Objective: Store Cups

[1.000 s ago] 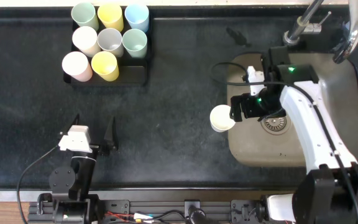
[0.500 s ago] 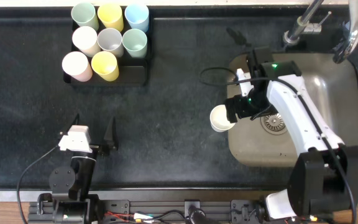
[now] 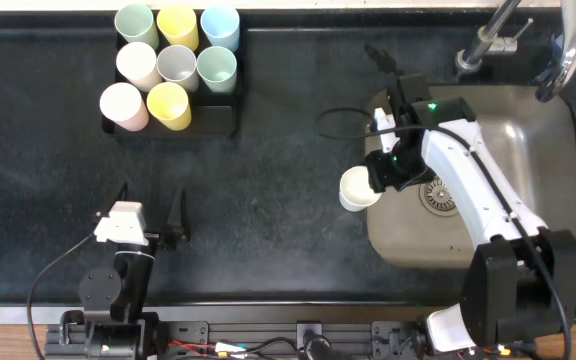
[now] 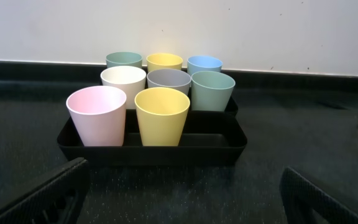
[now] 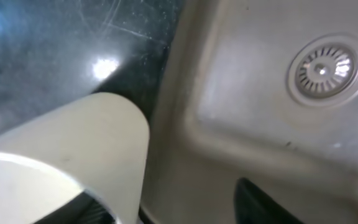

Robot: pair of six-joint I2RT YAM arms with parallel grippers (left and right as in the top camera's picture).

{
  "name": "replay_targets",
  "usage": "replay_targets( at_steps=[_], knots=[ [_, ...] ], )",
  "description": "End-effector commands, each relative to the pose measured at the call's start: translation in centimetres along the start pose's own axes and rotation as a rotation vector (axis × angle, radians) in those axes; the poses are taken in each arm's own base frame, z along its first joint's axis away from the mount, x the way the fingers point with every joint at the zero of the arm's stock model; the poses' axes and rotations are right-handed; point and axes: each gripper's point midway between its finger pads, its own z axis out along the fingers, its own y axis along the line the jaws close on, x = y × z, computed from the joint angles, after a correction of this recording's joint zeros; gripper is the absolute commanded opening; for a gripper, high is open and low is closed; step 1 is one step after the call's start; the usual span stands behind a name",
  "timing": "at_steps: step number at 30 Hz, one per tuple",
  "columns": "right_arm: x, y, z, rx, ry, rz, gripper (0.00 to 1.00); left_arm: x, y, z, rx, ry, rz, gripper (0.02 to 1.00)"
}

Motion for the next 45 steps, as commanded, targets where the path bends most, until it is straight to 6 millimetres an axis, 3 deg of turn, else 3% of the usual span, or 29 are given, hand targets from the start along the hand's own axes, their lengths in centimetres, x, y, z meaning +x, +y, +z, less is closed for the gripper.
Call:
replay_targets(
  at_steps=[1,9,15,19,22,29,33,37,45],
  knots=[
    [-0.9,0.6,-0.2,-0.016,-0.014,0.006,0.474,0.0,-0.2,0.0,0.011,-0.002,-0.003,1.000],
    [-0.9,0.8,-0.2,-0.018,-0.014,0.008,0.042,0.0,-0.2,0.0,0.011,-0.002,-0.003,1.000],
    [-1.2,1.5,-0.4,-0.056,-0.034,0.004,0.042,0.0,-0.2,0.0,0.011,-0.002,-0.003,0.998],
    [-2.4,2.4,-2.0,-0.094,-0.100,-0.009,0.042,0.0,-0.2,0.0,0.011,-0.002,-0.003,1.000],
    [-4.1,3.7,-4.7,-0.140,-0.180,-0.032,0.047,0.0,-0.2,0.0,0.011,-0.002,-0.003,0.998],
    [-9.6,6.9,-14.1,-0.204,-0.447,-0.079,0.040,0.0,-0.2,0.0,0.011,-0.002,-0.003,1.000],
    [-11.6,9.5,-17.3,-0.268,-0.526,-0.126,0.042,0.0,-0.2,0.0,0.011,-0.002,-0.003,1.000],
    [-13.5,12.7,-17.5,-0.328,-0.525,-0.174,0.040,0.0,-0.2,0.0,0.011,-0.002,-0.003,1.000],
    [-16.6,19.9,-15.6,-0.425,-0.473,-0.215,0.042,0.0,-0.2,0.0,0.011,-0.002,-0.003,0.998]
  ],
)
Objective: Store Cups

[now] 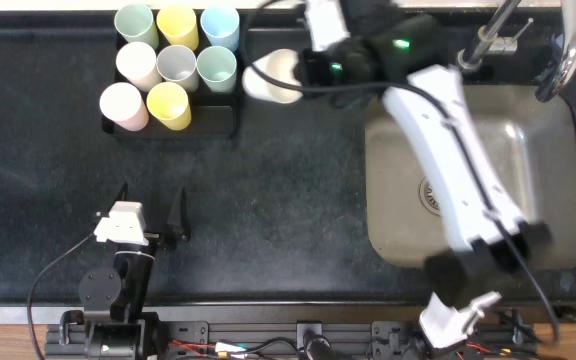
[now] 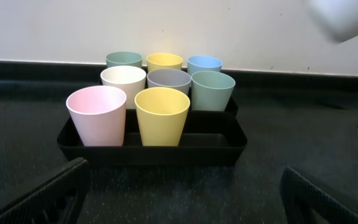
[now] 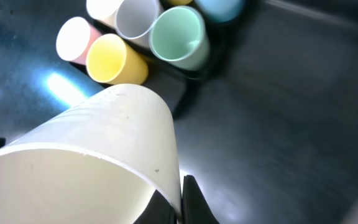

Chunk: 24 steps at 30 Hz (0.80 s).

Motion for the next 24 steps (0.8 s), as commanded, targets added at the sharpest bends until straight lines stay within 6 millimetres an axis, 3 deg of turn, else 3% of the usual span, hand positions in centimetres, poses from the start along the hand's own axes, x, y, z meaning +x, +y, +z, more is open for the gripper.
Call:
replay_targets(
  at_steps=[1,6,13,18,24],
  knots=[
    [-1.1,3.5,2.6,-0.073,0.018,0.027,0.045,0.0,-0.2,0.0,0.011,-0.003,-0.002,1.000],
    [-0.5,5.8,6.4,-0.089,0.075,0.071,0.040,0.0,-0.2,0.0,0.011,-0.003,-0.003,1.000],
    [1.5,6.7,10.4,-0.045,0.154,0.138,0.042,0.0,-0.2,0.0,0.011,-0.003,-0.003,1.000],
    [2.3,5.3,12.4,0.065,0.166,0.194,0.042,0.0,-0.2,0.0,0.011,-0.003,-0.003,0.998],
    [1.9,4.1,13.1,0.126,0.136,0.214,0.045,0.0,-0.2,0.0,0.011,-0.003,-0.003,1.000]
  ],
)
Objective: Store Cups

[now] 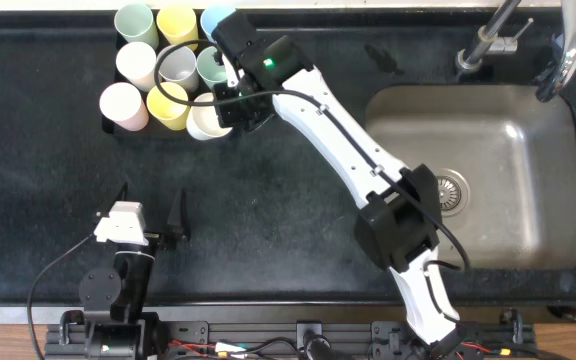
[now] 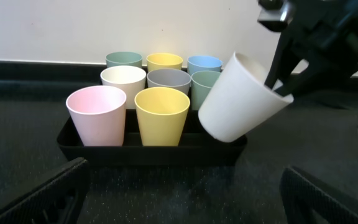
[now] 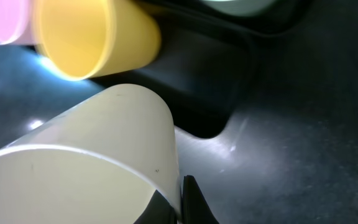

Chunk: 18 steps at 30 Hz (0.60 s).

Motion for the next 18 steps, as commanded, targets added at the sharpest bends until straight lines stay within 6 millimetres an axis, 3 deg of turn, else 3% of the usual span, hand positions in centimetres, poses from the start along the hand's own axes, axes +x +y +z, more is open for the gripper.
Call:
replay_targets(
  at_steps=[1,8,13,18],
  knots=[
    [-2.2,-0.2,-1.0,0.038,-0.095,0.032,0.042,0.0,-0.2,0.0,0.011,-0.002,-0.003,1.000],
    [-3.5,-0.2,-0.1,0.030,-0.139,0.084,0.045,0.0,-0.2,0.0,0.011,-0.003,-0.003,1.000],
    [-3.1,-1.0,1.7,0.046,-0.107,0.110,0.042,0.0,-0.2,0.0,0.011,-0.003,-0.003,1.000],
    [-2.5,-1.7,2.3,0.078,-0.082,0.121,0.042,0.0,-0.2,0.0,0.011,-0.002,-0.003,0.998]
  ],
)
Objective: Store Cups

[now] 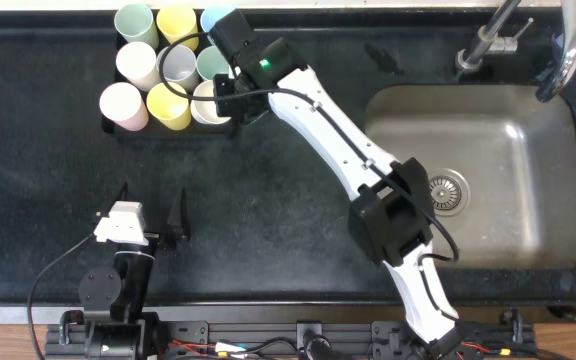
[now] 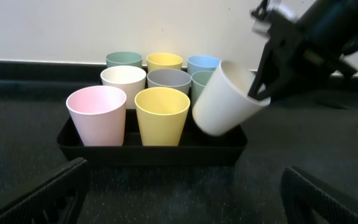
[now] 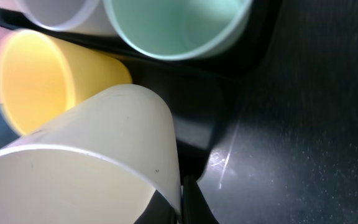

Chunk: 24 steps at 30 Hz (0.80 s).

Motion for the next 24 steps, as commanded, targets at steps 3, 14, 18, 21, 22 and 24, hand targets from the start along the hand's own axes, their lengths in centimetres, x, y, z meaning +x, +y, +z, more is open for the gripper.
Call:
replay_targets(
  at_steps=[3,14,18,21,22,24],
  knots=[
    [-0.4,-1.1,0.0,0.058,-0.014,0.022,0.045,0.0,-0.2,0.0,0.011,-0.002,-0.003,1.000],
    [-0.5,-1.9,-0.1,0.076,-0.009,0.035,0.042,0.0,-0.2,0.0,0.011,-0.003,-0.003,1.000],
    [-0.4,-2.1,0.4,0.080,-0.001,0.037,0.045,0.0,-0.2,0.0,0.011,-0.002,-0.003,1.000],
    [-0.2,-2.2,0.8,0.083,0.007,0.036,0.045,0.0,-0.2,0.0,0.011,-0.003,-0.003,1.000],
    [-0.2,-2.2,0.8,0.084,0.009,0.037,0.045,0.0,-0.2,0.0,0.011,-0.002,-0.003,0.998],
    [-0.2,-2.2,0.9,0.084,0.008,0.036,0.042,0.0,-0.2,0.0,0.011,-0.002,-0.003,1.000]
  ],
)
